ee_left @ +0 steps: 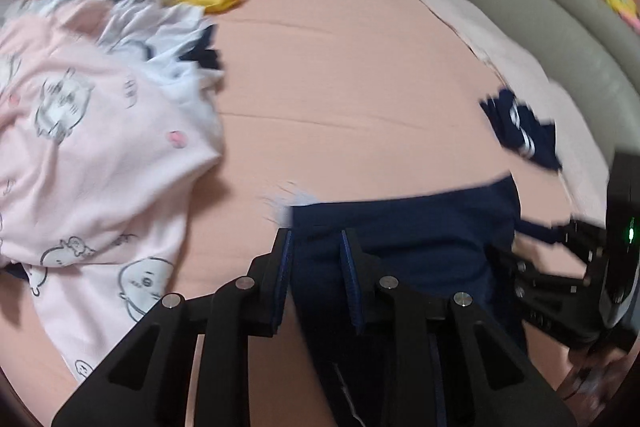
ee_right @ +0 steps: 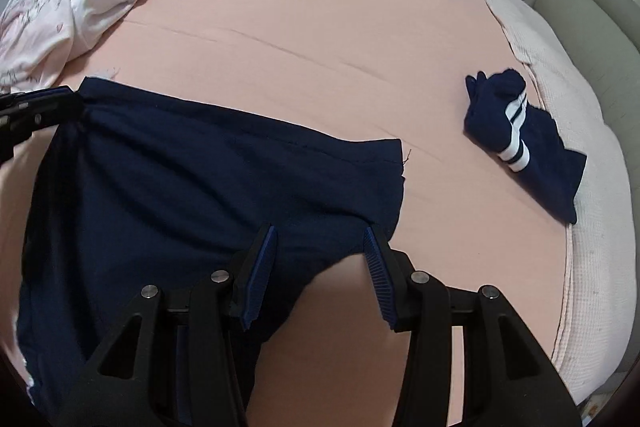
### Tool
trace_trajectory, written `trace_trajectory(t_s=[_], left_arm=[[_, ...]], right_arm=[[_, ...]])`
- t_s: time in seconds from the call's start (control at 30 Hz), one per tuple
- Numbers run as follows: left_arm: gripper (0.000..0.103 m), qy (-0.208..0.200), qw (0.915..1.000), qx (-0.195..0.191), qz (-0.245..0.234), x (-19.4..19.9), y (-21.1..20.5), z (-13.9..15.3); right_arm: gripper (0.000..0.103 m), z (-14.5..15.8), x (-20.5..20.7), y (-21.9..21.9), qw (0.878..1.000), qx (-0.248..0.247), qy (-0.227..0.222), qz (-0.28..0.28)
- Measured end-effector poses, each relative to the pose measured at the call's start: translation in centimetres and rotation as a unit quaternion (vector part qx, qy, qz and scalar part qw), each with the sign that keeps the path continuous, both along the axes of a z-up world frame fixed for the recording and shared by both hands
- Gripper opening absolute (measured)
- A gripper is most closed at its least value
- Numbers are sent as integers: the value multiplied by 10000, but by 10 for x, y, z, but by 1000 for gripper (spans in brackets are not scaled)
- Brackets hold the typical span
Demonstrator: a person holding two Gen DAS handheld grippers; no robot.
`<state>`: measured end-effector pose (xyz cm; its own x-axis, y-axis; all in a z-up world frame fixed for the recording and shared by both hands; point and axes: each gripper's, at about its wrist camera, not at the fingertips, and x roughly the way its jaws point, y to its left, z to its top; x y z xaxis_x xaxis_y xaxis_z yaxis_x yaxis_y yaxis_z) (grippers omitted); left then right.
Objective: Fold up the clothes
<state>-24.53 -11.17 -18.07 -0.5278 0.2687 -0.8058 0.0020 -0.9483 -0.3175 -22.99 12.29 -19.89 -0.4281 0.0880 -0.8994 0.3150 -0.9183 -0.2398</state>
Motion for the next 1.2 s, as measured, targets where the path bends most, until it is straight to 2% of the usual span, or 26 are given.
trace_trajectory(t_s=[0.07, 0.13, 0.17, 0.2, 0.3, 0.37, 0.43, 0.53, 0.57, 0.63, 0.73, 0.77, 0.9, 1.03, 1.07, 1.17, 1.2], left_arm=[[26, -39, 9999, -51, -133, -2, 9, -5], [27, -124, 9982, -543, -242, -6, 22, -9], [27, -174, 9979, -593, -184, -7, 21, -10], [31, -226, 9985, -495, -60, -7, 14, -11], [30, -153, 9996, -141, 188, -5, 2, -6], [30, -94, 9998, -168, 15, -3, 11, -6], [31, -63, 9994, -264, -221, -2, 24, -8], [33, -237, 9966, -769, -168, -4, 23, -15], [33, -326, 9971, -683, -22, -4, 14, -12], [34, -291, 9990, -294, 171, 3, -3, -1], [34, -146, 9993, -278, 194, 23, -7, 15], [34, -186, 9994, -252, 175, 31, -4, 18], [34, -790, 9968, 8, 95, 72, 13, 10], [34, -917, 9951, 76, 364, 124, 32, 9], [34, -855, 9954, 121, 410, 133, 39, 12], [35, -151, 9970, 268, 703, 176, 44, 29], [39, 27, 9973, 207, 709, 186, 45, 32]], right_arm=[[46, 1, -1, 2, 10000, -11, -17, -49], [46, 3, -1, 2, 10000, -13, -15, -31], [46, 3, -1, 2, 10000, -8, -21, -21], [46, 3, -1, 3, 10000, -23, -33, -22], [46, 9, -1, 9, 9996, -267, 14, -30], [47, 15, -3, 12, 9988, -469, 118, -11], [47, 16, -7, 11, 9988, -452, 205, -26], [48, 11, -19, 14, 9976, -672, 182, -32], [47, 3, -30, 20, 9989, -437, 133, -143], [47, 6, -35, 33, 9976, -527, 132, -424], [48, 22, -32, 59, 9846, -1636, -214, -574], [48, 30, -23, 63, 9811, -1834, -302, -534], [48, 49, 30, 61, 9837, -1766, -339, -91], [48, 44, 101, 61, 9818, -1850, -432, 30], [48, 40, 122, 63, 9799, -1948, -438, 28], [48, 28, 164, 71, 9742, -2211, -453, -43], [48, 24, 171, 74, 9740, -2208, -498, -71]])
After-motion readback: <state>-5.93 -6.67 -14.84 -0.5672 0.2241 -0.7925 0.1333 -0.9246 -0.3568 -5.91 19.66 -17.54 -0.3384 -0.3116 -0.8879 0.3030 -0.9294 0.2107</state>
